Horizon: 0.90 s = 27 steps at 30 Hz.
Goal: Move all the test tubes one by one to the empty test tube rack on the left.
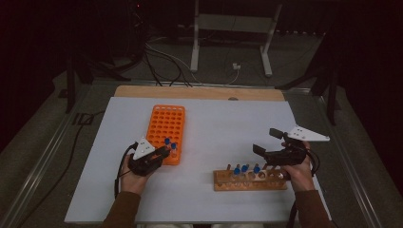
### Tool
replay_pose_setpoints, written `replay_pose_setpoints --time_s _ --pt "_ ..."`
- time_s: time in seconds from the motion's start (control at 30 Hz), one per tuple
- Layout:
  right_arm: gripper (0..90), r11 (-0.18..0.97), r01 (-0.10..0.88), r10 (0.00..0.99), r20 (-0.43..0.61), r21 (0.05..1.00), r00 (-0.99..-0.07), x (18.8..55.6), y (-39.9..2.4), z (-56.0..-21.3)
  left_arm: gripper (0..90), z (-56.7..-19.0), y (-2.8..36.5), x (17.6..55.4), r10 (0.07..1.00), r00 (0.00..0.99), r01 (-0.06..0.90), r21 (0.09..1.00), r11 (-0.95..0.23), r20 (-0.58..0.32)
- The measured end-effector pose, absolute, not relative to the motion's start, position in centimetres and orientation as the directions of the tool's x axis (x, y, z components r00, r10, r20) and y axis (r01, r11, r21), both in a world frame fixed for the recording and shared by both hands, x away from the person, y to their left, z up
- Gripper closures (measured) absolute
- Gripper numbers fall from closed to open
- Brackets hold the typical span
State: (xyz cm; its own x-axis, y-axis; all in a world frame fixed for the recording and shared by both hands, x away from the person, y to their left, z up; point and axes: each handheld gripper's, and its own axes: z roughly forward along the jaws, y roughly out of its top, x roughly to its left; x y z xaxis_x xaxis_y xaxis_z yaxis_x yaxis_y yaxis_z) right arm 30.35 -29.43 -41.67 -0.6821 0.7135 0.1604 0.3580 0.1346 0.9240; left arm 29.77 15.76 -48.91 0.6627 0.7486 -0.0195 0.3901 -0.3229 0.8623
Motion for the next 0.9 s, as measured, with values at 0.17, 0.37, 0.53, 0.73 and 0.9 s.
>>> replay_pose_setpoints --time_s 0.17,0.37,0.53,0.73,0.9 --pt "0.0 0.134 0.359 0.714 0.161 0.924 -0.681 30.3 -29.52 -41.82 78.1 -48.94 15.91 29.62 0.747 0.665 0.398 0.854 -0.335 -0.017" --pt "0.0 0.134 0.361 0.713 0.163 0.923 -0.682 30.28 -29.44 -41.88 78.2 -49.28 15.61 29.63 0.745 0.667 0.41 0.833 -0.37 0.002" --pt "0.0 0.136 0.361 0.711 0.163 0.923 -0.684 30.31 -29.4 -41.94 78.2 -49.37 15.48 29.65 0.745 0.667 0.412 0.831 -0.375 0.006" --pt "0.0 0.141 0.361 0.708 0.161 0.922 -0.687 30.29 -29.23 -42.06 78.0 -49.4 15.38 29.74 0.751 0.66 0.421 0.831 -0.363 -0.006" --pt "0.0 0.15 0.361 0.708 0.155 0.921 -0.689 30.2 -29.05 -42.03 76.4 -49.44 15.43 29.79 0.75 0.661 0.43 0.834 -0.347 -0.028"
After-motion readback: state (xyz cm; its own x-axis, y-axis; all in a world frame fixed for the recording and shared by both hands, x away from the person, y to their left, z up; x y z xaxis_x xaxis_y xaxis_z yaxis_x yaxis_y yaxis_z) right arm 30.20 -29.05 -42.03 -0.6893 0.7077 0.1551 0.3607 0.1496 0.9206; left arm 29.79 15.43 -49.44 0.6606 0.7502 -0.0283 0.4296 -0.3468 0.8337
